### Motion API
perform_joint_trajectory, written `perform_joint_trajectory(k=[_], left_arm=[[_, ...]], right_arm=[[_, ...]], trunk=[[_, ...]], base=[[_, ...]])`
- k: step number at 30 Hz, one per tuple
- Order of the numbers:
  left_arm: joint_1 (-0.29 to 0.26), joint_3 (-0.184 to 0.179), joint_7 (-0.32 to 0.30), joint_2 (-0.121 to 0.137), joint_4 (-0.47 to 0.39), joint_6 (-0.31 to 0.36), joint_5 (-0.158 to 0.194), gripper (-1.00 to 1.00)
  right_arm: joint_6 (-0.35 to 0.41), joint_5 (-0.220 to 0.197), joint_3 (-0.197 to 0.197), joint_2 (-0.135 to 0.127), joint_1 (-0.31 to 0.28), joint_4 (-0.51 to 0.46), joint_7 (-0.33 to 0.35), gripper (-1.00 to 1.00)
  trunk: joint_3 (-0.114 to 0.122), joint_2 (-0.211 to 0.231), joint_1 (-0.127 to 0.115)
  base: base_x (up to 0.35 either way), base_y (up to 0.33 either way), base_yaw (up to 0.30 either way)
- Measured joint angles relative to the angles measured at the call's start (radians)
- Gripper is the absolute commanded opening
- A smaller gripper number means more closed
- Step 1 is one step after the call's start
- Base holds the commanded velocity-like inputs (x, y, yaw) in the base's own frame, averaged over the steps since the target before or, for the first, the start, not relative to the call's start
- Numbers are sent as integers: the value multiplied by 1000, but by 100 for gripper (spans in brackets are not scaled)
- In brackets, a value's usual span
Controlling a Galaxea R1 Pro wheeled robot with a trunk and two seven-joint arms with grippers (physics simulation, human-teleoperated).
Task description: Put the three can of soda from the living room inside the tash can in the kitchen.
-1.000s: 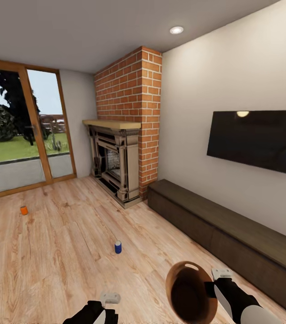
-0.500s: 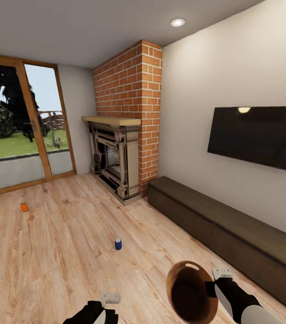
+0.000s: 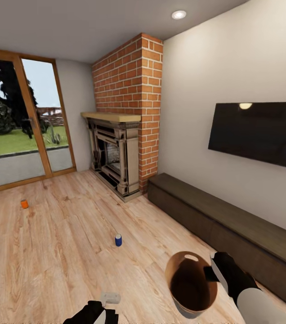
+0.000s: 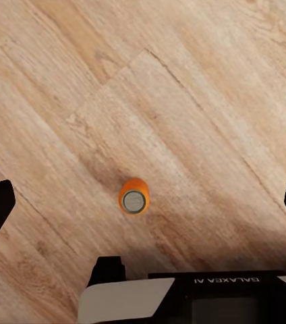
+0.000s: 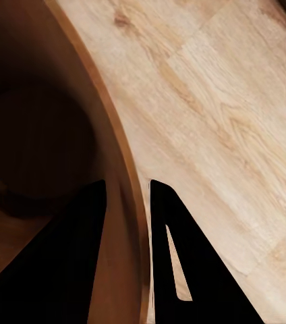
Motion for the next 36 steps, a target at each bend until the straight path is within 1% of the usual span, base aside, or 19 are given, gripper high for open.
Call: perform_joint_trajectory(k=[1,7,18,21,25,27,32,36], left_arm=[[0,1,0,0,0,0,0,100],[0,1,0,0,0,0,0,100],[0,1,0,-1,-2,-1,0,100],[0,2,0,-1,-2,-2,1,100],[0,2,0,-1,-2,-4,1,100],[0,2,0,-1,-2,-5,1,100],[0,3,0,0,-6,-6,1,100],[0,3,0,0,-8,-7,1,100]], right_arm=[[31,1,2,-2,-8,-18,-1,-100],[71,3,3,-8,-33,-53,-2,-100],[79,5,7,-9,-38,-59,-5,-100],[80,4,18,-5,-38,-59,-5,-100],[79,3,36,-6,-38,-58,-5,-100],[80,7,40,-6,-38,-58,-6,-100],[79,-2,47,-4,-38,-58,-5,-100],[80,3,51,-2,-38,-58,-5,-100]], trunk=[[-2,0,0],[-11,0,0],[-29,0,0],[-34,0,0],[-41,0,0],[-44,0,0],[-52,0,0],[-57,0,0]], base=[[0,0,0],[0,0,0],[0,0,0],[0,0,0],[0,0,0],[0,0,0],[0,0,0],[0,0,0]])
